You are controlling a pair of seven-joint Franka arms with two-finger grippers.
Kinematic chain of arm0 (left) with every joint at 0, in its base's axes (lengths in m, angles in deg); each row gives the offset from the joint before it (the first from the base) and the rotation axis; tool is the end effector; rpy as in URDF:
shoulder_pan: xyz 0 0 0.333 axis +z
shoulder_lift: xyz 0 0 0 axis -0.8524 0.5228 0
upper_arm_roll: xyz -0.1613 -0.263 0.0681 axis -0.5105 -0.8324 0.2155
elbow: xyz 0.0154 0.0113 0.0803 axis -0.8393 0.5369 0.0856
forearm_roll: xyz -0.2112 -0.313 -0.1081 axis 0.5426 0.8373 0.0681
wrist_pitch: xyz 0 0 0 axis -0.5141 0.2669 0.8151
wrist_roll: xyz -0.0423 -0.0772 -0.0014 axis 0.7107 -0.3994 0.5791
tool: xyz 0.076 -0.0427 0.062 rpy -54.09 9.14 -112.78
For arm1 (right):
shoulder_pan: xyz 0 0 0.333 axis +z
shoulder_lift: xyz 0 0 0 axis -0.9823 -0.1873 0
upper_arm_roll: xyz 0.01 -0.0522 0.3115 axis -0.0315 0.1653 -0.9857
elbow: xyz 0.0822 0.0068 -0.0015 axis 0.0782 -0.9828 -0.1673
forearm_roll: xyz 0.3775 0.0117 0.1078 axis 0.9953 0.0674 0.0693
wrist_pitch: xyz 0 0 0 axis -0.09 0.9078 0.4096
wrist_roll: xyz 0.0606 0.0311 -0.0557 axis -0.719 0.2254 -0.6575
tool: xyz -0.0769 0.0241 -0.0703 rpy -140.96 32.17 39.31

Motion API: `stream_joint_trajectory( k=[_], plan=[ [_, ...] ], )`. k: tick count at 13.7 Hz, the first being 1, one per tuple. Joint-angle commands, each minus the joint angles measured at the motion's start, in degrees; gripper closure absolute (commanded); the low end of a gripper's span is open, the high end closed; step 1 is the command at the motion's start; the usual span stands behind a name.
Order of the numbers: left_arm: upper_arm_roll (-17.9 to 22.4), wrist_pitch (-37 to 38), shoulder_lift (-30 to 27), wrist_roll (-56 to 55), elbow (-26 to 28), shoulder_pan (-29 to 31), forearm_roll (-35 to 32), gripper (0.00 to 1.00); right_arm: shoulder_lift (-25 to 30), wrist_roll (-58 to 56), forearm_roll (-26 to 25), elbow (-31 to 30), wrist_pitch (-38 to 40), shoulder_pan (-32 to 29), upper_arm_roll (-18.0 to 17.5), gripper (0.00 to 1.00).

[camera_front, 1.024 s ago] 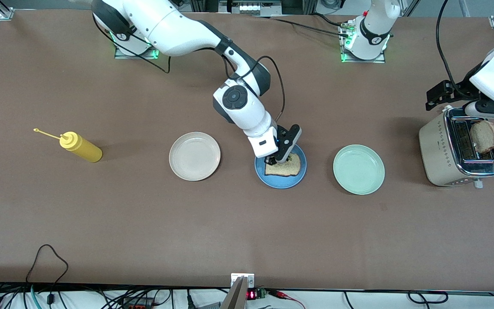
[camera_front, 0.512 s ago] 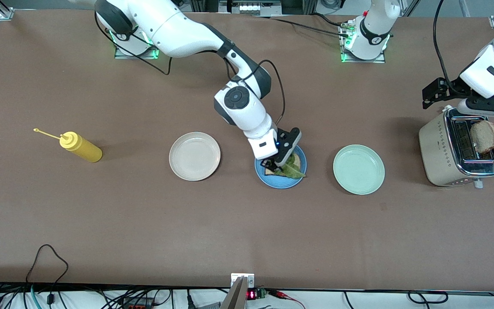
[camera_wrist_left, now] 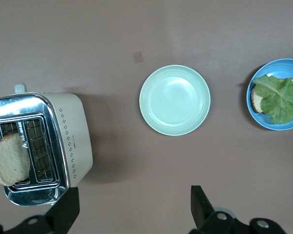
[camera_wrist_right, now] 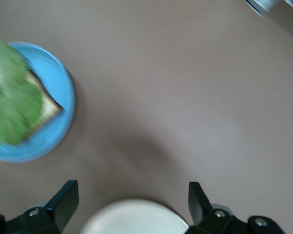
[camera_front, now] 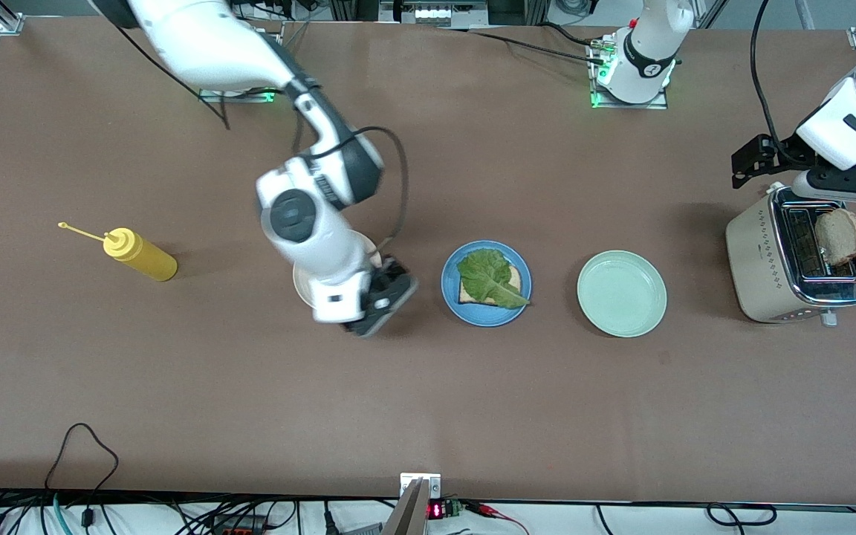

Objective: Make sandwich in blue plate with both arms
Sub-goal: 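Move the right gripper back toward the yellow squeeze bottle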

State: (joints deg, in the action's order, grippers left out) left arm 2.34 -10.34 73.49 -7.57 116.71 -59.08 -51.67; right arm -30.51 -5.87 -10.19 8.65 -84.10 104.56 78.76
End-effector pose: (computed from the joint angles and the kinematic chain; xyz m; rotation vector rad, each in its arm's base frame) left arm 0.5359 -0.0284 0.5857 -3.1024 0.1631 0.0293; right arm 0.6547 0.3696 0.3344 -2.7700 -1.1379 -0.2279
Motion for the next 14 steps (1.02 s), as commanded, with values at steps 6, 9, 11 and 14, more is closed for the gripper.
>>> stream_joint_trajectory(
  k=[6,9,11,14],
  plan=[
    [-0.1,3.5,0.3,-1.2,-0.6,-0.4,-0.9,0.0,19.5,-21.5,1.5,-22.1,2.0,-16.1,-1.3,0.0],
    [-0.1,3.9,0.7,-0.5,-0.7,-0.5,-0.9,0.0,25.2,-41.2,16.9,-28.7,2.0,-22.2,-1.2,0.0],
    [-0.1,3.9,0.8,-0.8,-0.8,-0.4,-0.8,0.0,25.7,-56.0,26.0,-30.4,3.9,-28.0,-1.2,0.0],
    [0.0,3.9,0.9,-0.8,-0.7,-0.5,-0.8,0.0,25.5,-72.3,37.9,-31.0,14.7,-36.0,-1.2,0.0]
  ],
)
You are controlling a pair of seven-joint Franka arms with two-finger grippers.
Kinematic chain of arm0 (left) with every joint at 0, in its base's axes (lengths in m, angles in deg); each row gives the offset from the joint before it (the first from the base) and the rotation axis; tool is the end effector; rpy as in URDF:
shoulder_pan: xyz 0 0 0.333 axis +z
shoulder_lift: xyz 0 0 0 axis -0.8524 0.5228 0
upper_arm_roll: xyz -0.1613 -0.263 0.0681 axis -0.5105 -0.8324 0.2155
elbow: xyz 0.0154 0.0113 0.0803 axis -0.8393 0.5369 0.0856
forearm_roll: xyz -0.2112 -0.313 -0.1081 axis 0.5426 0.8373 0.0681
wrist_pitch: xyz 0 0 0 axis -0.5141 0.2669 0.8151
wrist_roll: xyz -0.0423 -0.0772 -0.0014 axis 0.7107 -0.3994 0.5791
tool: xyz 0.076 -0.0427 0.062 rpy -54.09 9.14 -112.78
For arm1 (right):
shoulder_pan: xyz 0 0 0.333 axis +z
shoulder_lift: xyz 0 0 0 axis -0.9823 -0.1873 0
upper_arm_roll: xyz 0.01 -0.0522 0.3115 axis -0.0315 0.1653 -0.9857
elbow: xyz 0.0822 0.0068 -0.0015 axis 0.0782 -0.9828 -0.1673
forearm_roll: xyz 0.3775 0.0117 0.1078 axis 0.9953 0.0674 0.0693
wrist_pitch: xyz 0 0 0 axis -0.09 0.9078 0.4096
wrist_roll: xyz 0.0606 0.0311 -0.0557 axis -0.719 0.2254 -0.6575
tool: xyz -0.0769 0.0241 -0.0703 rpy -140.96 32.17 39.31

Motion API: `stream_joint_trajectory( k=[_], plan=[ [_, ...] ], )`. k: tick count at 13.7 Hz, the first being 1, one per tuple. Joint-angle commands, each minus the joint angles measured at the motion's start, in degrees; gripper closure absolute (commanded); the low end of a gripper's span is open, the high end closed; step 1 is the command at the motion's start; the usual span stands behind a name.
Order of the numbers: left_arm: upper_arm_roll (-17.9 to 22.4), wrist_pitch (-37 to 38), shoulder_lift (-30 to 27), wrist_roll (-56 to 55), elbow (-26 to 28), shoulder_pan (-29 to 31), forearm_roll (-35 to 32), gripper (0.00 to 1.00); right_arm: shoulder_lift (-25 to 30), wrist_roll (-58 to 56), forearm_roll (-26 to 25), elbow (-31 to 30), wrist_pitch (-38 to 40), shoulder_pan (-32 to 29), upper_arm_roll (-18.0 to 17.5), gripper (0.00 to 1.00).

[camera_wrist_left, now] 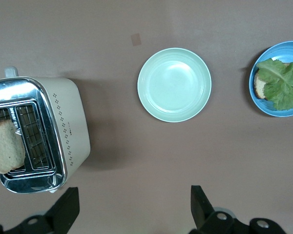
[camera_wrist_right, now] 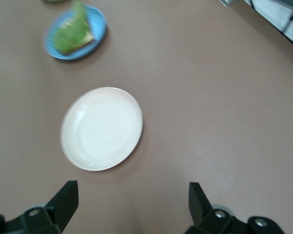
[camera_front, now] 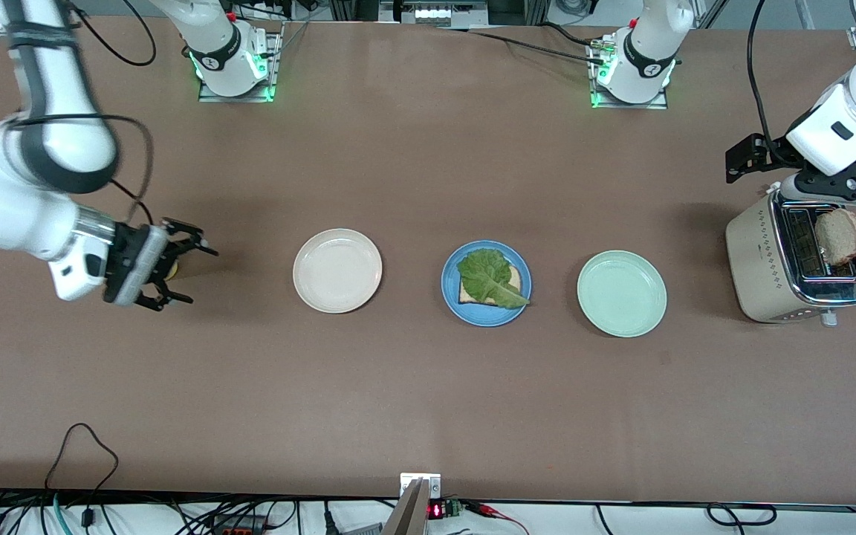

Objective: Make sandwich in blue plate with both arms
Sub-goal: 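Move the right gripper back toward the yellow squeeze bottle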

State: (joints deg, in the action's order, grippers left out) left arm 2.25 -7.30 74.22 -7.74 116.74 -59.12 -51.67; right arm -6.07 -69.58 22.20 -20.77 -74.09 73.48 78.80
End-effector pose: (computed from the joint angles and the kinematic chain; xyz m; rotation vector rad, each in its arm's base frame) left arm 0.5330 -0.0292 0.5743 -3.0996 0.1608 0.1321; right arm 0.6194 0.0242 0.3810 -2.2259 -1.3560 -0.4207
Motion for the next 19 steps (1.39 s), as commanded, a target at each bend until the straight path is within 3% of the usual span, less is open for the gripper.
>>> stream_joint_trajectory(
  k=[1,3,7,14,19],
  plan=[
    [0.0,0.9,0.2,-0.6,-0.8,-0.4,-0.8,0.0,1.0,-13.7,8.3,-1.5,8.3,-7.9,-1.2,0.0],
    [0.0,1.4,0.2,-0.5,-0.8,-0.4,-0.8,0.0,0.7,-22.4,14.2,-1.5,16.6,-13.8,-1.2,0.0],
    [0.0,3.2,0.2,-0.4,-0.8,-0.4,-0.8,0.0,-3.1,-37.1,20.1,-0.8,28.1,-24.2,-1.1,0.0],
    [0.0,3.2,0.1,-0.3,-0.8,-0.4,-0.8,0.0,-16.7,-58.0,22.7,3.7,37.8,-33.8,-1.0,0.0],
    [0.1,3.2,0.2,-0.1,-0.8,-0.1,-0.8,0.0,-22.3,-61.0,22.7,7.8,38.7,-37.4,-1.0,0.0]
  ],
)
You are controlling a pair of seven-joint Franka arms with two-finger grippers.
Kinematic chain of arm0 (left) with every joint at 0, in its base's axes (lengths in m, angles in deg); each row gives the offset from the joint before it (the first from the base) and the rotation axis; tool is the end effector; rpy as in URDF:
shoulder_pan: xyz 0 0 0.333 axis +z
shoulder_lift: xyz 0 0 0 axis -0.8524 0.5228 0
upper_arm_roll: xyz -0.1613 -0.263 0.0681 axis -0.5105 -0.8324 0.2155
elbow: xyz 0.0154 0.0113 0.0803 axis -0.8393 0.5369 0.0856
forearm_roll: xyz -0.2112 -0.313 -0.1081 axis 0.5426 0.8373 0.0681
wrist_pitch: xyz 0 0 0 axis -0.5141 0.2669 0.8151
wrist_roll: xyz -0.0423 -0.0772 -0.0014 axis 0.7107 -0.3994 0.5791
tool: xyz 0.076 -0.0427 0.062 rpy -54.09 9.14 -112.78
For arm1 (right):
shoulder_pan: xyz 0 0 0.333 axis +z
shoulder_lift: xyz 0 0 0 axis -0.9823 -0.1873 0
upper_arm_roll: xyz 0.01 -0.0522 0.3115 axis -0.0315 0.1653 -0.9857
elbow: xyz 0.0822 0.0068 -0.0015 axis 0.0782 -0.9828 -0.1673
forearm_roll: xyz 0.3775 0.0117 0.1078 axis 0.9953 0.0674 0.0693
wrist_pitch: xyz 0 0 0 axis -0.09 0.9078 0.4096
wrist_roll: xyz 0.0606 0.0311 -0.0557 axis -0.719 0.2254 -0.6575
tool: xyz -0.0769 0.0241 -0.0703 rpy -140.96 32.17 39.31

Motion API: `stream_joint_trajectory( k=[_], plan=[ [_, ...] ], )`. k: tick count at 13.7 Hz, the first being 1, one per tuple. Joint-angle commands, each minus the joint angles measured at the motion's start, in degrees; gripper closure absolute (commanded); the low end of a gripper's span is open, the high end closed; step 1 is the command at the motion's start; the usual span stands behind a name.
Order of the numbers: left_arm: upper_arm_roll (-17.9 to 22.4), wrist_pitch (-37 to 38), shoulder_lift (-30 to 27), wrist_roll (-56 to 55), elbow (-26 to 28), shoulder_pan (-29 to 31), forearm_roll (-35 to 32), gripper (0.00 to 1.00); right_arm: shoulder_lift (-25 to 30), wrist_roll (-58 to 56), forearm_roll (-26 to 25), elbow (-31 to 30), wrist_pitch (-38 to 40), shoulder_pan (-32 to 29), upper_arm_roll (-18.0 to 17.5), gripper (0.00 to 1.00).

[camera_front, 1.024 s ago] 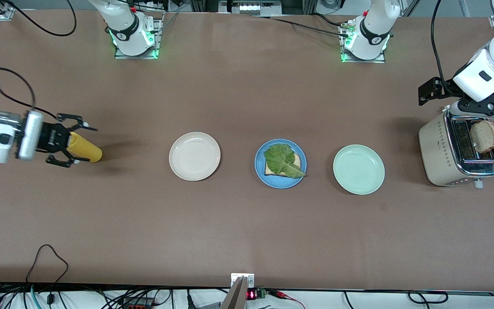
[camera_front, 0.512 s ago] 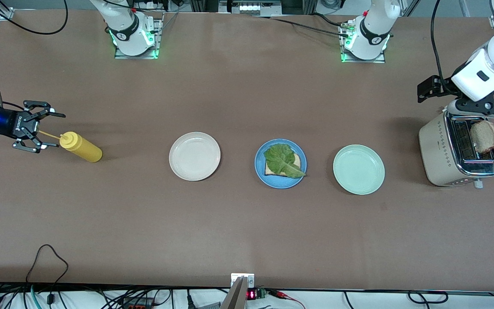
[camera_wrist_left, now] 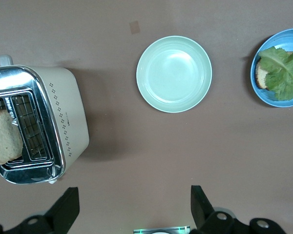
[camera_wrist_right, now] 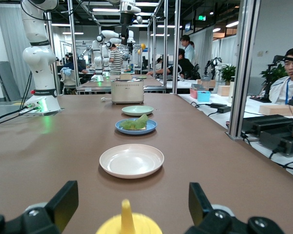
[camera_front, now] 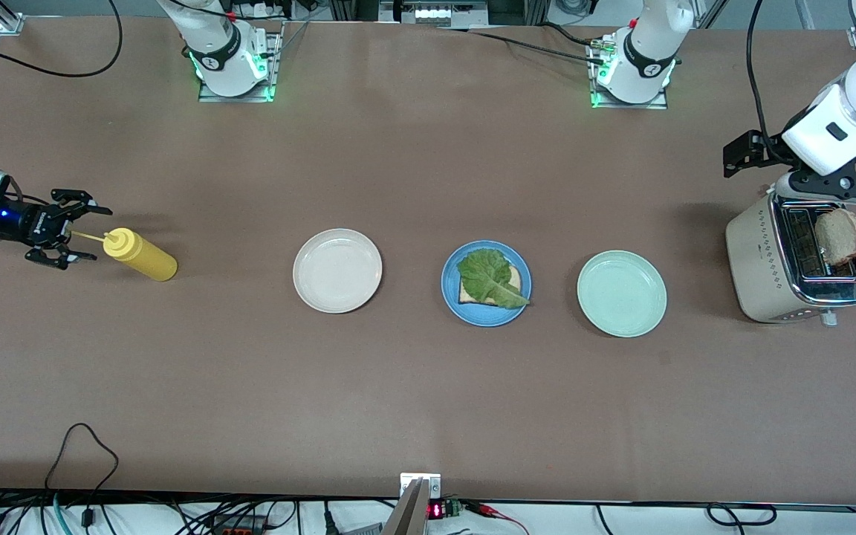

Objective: Make sandwich in blue plate with both arms
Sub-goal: 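Grasp the yellow squeeze bottle with the right gripper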

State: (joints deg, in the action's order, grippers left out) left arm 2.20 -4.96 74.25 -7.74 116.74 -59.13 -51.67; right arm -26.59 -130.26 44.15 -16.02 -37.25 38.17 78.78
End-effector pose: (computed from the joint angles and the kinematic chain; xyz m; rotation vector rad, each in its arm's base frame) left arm 0.5284 -0.0293 0.5709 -3.0957 0.1612 0.1962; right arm 0.5243 -0.2570 0.2284 -1.4126 -1.2746 -1.2063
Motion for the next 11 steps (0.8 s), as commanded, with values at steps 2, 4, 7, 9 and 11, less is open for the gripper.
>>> stream_joint_trajectory(
  k=[2,4,7,9,11],
  plan=[
    [0.1,0.9,0.1,-0.1,-0.8,0.2,-0.8,0.0,-3.0,0.2,0.3,4.5,2.3,-3.3,-0.9,0.0],
    [0.1,0.9,0.1,-0.1,-0.8,0.3,-0.7,0.0,-4.8,0.2,0.1,6.1,3.6,-4.6,-0.8,0.0],
    [0.1,0.9,0.1,0.0,-0.8,0.3,-0.7,0.0,-6.0,0.2,-0.2,6.5,4.7,-6.1,-0.5,0.0],
    [0.1,0.9,0.1,0.0,-0.8,0.3,-0.7,0.0,-7.6,0.1,-0.4,6.6,5.3,-6.2,0.8,0.0],
    [0.1,0.9,0.1,0.0,-0.8,0.4,-0.7,0.0,-9.5,-0.6,-1.0,6.6,5.3,-6.3,1.0,0.0]
  ],
)
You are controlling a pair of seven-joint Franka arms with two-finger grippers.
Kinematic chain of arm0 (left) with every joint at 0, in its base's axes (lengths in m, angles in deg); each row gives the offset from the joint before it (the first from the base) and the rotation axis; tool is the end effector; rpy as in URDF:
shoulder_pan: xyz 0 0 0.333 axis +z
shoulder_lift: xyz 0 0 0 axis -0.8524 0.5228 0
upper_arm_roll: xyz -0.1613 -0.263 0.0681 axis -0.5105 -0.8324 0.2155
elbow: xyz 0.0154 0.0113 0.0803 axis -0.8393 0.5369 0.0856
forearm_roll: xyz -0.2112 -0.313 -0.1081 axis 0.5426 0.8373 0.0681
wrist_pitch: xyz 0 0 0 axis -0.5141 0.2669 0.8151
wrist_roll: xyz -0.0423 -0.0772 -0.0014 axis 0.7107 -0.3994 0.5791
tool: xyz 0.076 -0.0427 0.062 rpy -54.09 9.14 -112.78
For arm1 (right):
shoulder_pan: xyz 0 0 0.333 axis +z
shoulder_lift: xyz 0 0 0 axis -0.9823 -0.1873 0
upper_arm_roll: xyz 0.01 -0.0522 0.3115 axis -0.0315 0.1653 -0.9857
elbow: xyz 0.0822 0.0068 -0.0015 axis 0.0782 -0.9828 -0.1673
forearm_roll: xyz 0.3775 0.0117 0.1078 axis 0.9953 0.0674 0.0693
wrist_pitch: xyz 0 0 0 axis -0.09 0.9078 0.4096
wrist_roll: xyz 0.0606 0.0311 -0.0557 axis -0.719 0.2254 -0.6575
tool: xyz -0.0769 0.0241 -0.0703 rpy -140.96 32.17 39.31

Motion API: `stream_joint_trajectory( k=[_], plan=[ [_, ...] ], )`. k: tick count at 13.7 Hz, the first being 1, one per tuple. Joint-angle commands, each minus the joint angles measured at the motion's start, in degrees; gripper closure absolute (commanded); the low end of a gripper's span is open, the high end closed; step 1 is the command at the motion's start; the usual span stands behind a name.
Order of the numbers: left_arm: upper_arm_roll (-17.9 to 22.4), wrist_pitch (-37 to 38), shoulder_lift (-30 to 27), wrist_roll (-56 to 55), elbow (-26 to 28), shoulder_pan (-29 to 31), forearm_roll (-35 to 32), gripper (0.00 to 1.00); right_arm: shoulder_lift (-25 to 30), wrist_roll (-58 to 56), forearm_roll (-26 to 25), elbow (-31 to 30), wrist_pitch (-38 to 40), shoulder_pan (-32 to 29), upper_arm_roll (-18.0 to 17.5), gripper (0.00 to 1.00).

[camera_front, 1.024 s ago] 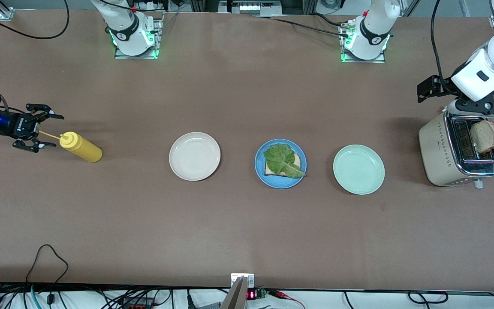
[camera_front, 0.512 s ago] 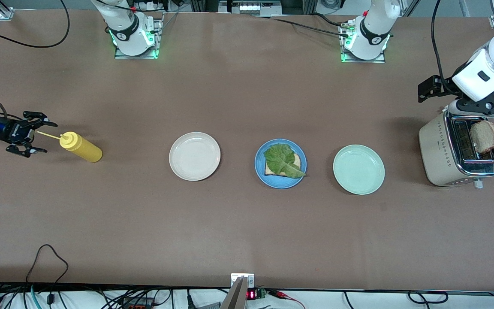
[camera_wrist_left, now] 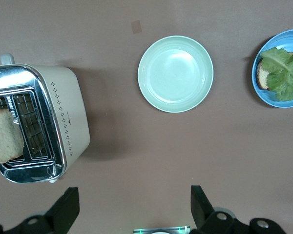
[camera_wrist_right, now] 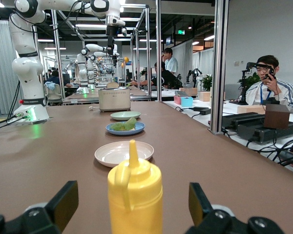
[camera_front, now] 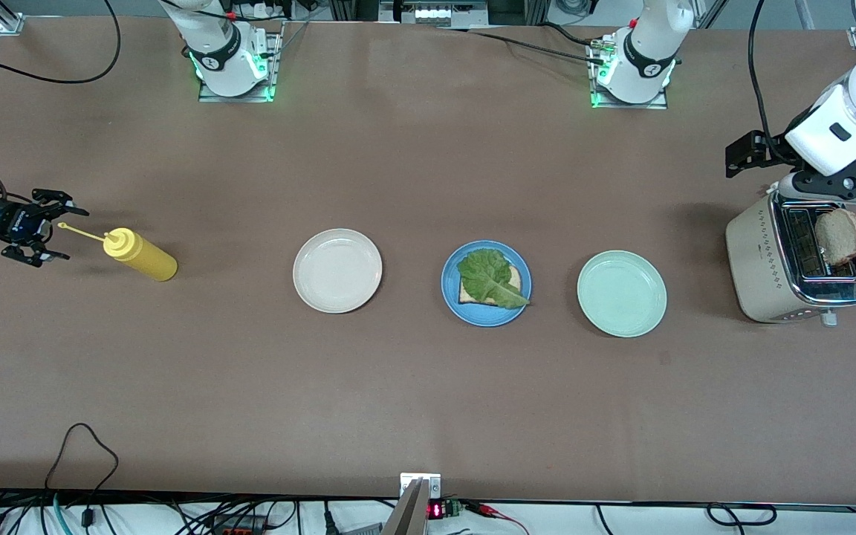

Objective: Make sandwich in blue plate with both arms
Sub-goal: 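Grasp the yellow squeeze bottle with the right gripper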

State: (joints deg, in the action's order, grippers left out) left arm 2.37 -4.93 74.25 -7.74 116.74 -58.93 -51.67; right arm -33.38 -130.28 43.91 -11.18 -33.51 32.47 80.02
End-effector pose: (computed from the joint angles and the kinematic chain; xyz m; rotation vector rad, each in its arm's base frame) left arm 0.5285 -0.0259 0.5709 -3.0967 0.1512 0.1972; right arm 0.4951 -0.3188 0.1898 -1.4374 -1.1570 -1.2645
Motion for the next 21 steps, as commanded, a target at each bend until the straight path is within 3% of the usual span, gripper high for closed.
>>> stream_joint_trajectory(
  k=[1,7,16,21],
  plan=[
    [-0.1,0.9,0.1,0.0,-0.8,0.2,-0.7,0.0,-3.7,-1.4,-0.7,1.8,1.4,-0.6,-0.2,0.0],
    [-0.1,1.0,0.1,0.0,-0.8,0.2,-0.7,0.0,-7.3,-2.2,-0.1,3.5,-0.8,3.3,-0.7,0.0],
    [-0.1,1.0,0.1,0.0,-0.8,0.2,-0.7,0.0,-8.5,-2.0,1.3,4.1,-2.2,7.5,-0.7,0.0],
    [0.0,1.0,0.1,0.0,-0.8,0.2,-0.7,0.0,-8.2,-1.9,0.9,4.1,-2.6,8.2,-0.7,0.64]
  ],
)
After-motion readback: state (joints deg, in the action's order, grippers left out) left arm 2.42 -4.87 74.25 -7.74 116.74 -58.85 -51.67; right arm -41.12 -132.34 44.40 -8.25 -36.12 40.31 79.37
